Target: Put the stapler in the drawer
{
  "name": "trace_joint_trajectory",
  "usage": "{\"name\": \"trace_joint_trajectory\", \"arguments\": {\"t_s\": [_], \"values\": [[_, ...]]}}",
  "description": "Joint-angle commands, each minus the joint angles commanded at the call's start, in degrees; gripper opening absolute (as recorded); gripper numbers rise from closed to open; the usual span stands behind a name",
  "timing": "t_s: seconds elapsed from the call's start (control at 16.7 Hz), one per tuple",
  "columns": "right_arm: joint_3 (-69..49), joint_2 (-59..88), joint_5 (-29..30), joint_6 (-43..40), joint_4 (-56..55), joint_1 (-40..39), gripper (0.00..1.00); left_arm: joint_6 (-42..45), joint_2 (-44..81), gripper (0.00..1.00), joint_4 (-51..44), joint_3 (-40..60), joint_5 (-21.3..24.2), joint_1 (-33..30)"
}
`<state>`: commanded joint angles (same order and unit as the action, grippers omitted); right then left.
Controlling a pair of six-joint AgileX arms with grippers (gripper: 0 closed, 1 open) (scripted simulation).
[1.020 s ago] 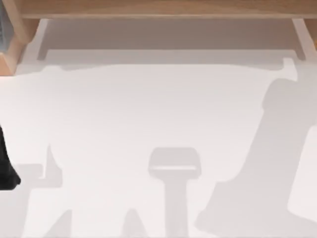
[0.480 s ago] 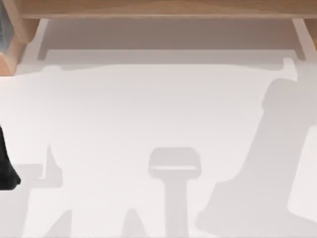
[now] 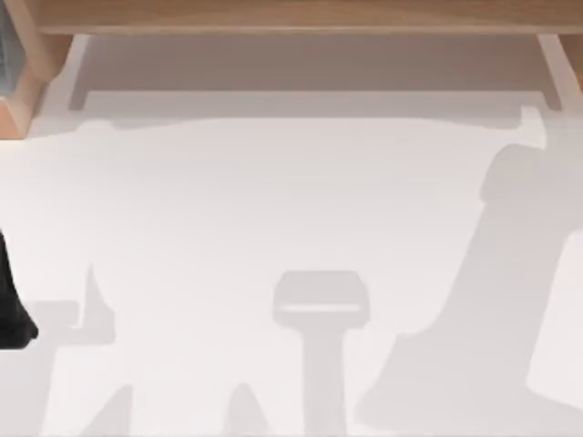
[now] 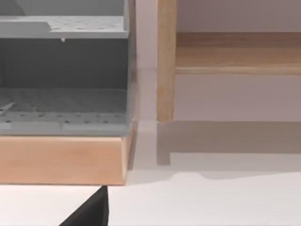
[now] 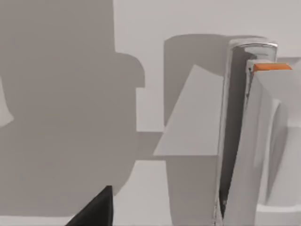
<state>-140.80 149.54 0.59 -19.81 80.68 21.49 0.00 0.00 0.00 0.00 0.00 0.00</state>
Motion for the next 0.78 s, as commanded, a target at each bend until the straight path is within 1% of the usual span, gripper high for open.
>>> {"name": "trace_joint_trajectory", "arguments": {"t_s": [0.18,0.36,0.6,0.78], "values": [[3.0,-4.7,-1.6,-1.0,-2.5,0.4,1.00,0.0,0.0,1.00,0.0,0.0,0.0,0.0],[8.7,-12.4,-4.7,-3.3,-9.3,1.8,1.00,0.0,0.0,1.00,0.0,0.0,0.0,0.0],[21.1,-23.1,-9.5,-9.3,-26.0,7.3,1.00,0.0,0.0,1.00,0.0,0.0,0.0,0.0],[33.1,-29.8,-13.1,-16.5,-43.3,13.7,1.00,0.0,0.0,1.00,0.0,0.0,0.0,0.0]]}}
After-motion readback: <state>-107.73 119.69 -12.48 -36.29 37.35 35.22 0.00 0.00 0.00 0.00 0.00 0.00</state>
